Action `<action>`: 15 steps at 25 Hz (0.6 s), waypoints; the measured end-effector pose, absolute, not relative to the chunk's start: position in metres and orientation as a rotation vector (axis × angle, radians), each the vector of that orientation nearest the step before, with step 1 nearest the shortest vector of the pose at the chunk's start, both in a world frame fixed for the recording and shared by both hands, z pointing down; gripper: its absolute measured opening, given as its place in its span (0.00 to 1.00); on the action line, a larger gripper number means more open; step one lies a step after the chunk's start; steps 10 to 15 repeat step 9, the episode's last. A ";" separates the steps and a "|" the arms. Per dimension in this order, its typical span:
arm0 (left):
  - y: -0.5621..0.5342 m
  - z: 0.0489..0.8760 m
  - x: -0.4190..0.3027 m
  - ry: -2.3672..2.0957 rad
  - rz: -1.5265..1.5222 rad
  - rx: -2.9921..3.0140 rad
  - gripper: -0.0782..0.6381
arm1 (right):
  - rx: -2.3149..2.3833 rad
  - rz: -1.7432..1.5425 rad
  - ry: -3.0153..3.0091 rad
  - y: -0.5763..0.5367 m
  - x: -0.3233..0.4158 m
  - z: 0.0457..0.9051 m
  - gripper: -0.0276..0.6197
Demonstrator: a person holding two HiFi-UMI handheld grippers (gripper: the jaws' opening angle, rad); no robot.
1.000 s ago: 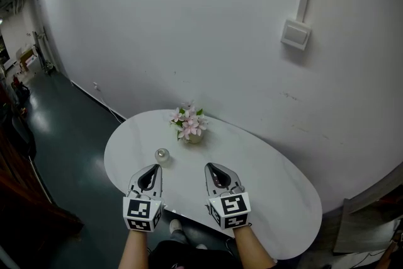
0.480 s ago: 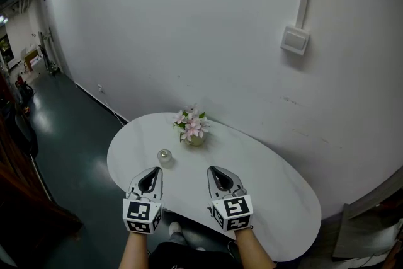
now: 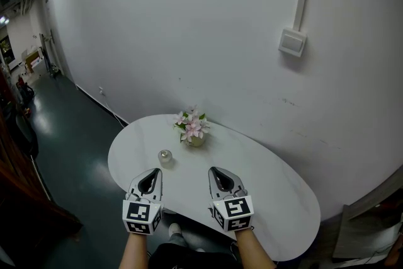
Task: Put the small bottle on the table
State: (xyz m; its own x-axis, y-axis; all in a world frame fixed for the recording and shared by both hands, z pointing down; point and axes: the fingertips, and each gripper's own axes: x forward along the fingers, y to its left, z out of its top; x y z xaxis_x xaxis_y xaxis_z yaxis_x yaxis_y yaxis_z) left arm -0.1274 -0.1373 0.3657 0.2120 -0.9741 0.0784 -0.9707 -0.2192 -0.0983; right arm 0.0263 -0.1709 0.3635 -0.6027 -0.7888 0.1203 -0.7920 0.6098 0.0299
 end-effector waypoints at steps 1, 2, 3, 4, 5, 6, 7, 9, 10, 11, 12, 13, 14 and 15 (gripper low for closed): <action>-0.137 0.366 -0.127 1.946 -0.192 -2.423 0.12 | 1.334 0.038 -2.709 -0.170 0.026 0.363 0.15; -0.136 0.367 -0.127 1.946 -0.195 -2.423 0.12 | 1.333 0.036 -2.709 -0.169 0.026 0.364 0.15; -0.135 0.368 -0.126 1.944 -0.199 -2.423 0.13 | 1.332 0.035 -2.708 -0.169 0.027 0.364 0.15; -0.134 0.369 -0.126 1.943 -0.203 -2.422 0.12 | 1.332 0.035 -2.708 -0.168 0.027 0.365 0.15; -0.134 0.370 -0.126 1.943 -0.204 -2.423 0.12 | 1.333 0.035 -2.709 -0.168 0.027 0.365 0.15; -0.133 0.370 -0.126 1.945 -0.204 -2.423 0.12 | 1.333 0.035 -2.709 -0.168 0.027 0.365 0.15; -0.133 0.371 -0.127 1.947 -0.203 -2.424 0.13 | 1.333 0.035 -2.708 -0.168 0.027 0.365 0.15; -0.133 0.371 -0.128 1.951 -0.202 -2.424 0.13 | 1.332 0.034 -2.706 -0.168 0.027 0.366 0.15; -0.133 0.371 -0.128 1.951 -0.202 -2.424 0.13 | 1.332 0.034 -2.706 -0.168 0.027 0.366 0.15; -0.133 0.371 -0.128 1.951 -0.202 -2.424 0.13 | 1.332 0.034 -2.706 -0.168 0.027 0.366 0.15; -0.133 0.371 -0.128 1.951 -0.202 -2.424 0.13 | 1.332 0.034 -2.706 -0.168 0.027 0.366 0.15; -0.133 0.371 -0.128 1.951 -0.202 -2.424 0.13 | 1.332 0.034 -2.706 -0.168 0.027 0.366 0.15; -0.133 0.371 -0.128 1.951 -0.202 -2.424 0.13 | 1.332 0.034 -2.706 -0.168 0.027 0.366 0.15; -0.133 0.371 -0.128 1.951 -0.202 -2.424 0.13 | 1.332 0.034 -2.706 -0.168 0.027 0.366 0.15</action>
